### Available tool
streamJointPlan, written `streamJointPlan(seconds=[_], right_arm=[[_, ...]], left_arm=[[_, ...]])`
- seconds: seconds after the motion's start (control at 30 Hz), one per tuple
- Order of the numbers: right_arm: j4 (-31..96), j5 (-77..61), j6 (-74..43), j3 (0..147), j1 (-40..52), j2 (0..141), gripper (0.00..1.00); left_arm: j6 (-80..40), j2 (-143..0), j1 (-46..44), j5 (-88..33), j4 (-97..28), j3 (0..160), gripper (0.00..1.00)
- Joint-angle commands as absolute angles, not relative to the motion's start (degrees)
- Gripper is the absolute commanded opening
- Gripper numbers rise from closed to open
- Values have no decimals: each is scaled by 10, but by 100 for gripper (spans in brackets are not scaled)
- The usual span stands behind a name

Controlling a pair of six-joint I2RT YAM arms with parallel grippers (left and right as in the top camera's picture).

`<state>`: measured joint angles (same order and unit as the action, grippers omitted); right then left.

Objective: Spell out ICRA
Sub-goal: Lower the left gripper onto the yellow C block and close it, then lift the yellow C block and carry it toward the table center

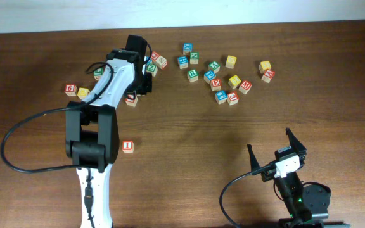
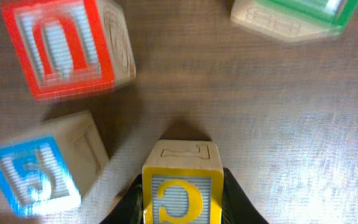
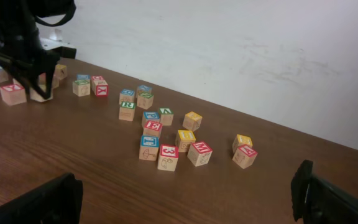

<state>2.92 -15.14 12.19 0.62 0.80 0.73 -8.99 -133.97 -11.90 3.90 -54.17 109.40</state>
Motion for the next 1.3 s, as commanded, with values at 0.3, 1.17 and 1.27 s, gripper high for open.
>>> streamJointPlan(seconds=[0.3, 1.17, 1.27], right_arm=[[32, -159, 120, 3, 11, 4, 98], [32, -159, 120, 3, 11, 4, 98], [32, -159, 120, 3, 11, 4, 98]], left_arm=[[-89, -1177, -121, 1, -626, 1097, 10], [-89, -1174, -208, 2, -562, 829, 9], [-89, -1174, -208, 2, -536, 818, 9]])
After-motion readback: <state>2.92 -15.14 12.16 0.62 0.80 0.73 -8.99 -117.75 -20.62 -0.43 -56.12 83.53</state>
